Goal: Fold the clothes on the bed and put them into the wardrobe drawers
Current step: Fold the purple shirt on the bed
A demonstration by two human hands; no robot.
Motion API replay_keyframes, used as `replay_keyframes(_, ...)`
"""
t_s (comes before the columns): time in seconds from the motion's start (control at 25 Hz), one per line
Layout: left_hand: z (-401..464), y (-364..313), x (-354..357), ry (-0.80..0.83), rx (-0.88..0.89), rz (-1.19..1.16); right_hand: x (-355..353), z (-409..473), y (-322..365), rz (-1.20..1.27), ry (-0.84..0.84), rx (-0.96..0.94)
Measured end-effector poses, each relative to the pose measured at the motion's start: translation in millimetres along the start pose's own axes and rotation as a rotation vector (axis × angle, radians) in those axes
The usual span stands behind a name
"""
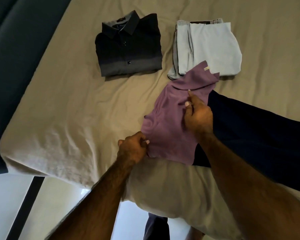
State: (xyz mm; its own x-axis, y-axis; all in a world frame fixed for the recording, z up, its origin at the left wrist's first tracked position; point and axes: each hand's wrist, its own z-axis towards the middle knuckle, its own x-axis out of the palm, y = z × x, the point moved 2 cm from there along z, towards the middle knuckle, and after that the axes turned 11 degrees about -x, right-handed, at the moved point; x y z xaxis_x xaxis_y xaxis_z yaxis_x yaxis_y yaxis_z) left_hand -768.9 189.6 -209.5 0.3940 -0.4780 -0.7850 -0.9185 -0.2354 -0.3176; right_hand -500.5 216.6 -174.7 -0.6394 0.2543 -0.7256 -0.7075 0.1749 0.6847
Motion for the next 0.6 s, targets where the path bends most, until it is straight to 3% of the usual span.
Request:
replay_keyframes(0.08,-3,0,0,-0.095,-0.057,0.007,6,-26,-3,0.043,0.034,-0.035)
replay_keyframes(0.16,-7,-1,3,-0.124,-0.035,-0.101,6,-72,-13,-0.087,-0.029,-0.086)
replay_keyframes(0.24,-12,-1,9,-0.032,-0.017,-0.096,2,-125,-22,-0.249,-0.066,-0.124)
replay_keyframes(0.36,-12,3,12,0.046,-0.047,0.023,-8,-175,-55,-0.377,0.024,-0.019)
replay_keyframes(0.52,-11,7,-1,-0.097,-0.214,0.041,-35,-184,-99,-0.484,0.133,0.097)
replay_keyframes(0.6,-17,-7,-4,-0.295,-0.281,0.147,-48,-181,-105,-0.489,0.097,0.151)
